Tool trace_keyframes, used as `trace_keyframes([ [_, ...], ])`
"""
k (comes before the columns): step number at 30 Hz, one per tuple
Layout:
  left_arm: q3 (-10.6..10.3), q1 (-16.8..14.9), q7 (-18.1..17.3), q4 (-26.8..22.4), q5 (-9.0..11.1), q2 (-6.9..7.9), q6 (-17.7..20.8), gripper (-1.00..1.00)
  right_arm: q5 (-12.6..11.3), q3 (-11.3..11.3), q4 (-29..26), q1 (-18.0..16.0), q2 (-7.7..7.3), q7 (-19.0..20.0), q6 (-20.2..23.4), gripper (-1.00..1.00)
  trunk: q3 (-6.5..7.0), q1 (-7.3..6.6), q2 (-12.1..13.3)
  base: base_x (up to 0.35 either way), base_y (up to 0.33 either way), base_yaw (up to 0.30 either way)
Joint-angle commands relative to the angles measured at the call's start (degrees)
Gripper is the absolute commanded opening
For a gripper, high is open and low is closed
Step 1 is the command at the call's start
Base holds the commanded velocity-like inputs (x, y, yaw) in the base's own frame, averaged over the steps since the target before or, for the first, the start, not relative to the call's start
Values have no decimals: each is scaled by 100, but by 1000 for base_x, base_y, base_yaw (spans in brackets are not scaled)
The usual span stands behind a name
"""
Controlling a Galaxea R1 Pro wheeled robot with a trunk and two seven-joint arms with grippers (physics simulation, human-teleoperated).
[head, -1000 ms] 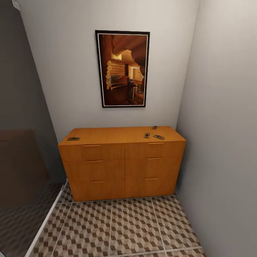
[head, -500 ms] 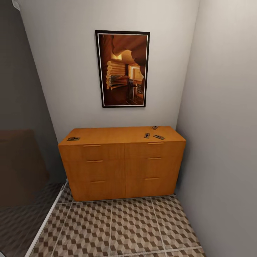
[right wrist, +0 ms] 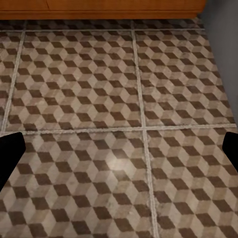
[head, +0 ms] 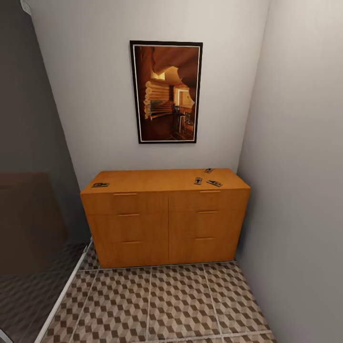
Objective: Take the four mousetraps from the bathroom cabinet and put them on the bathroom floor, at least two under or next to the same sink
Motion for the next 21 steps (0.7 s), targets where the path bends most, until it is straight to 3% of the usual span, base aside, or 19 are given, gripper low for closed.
trace_keyframes([
  [1, 1, 0, 12, -6, 0, 0, -9, 100, 35, 8, 3, -3, 0, -37, -11, 100, -5, 0, -3, 0, 0, 11],
  [10, 1, 0, 12, -5, 0, 0, -9, 100, 35, 8, 3, -3, 0, -37, -11, 100, -5, 0, -3, 39, -38, 3],
  [21, 1, 0, 12, -7, 0, 0, -9, 100, 35, 8, 3, -3, 0, -37, -11, 100, -5, 0, -3, 190, -154, 0],
])
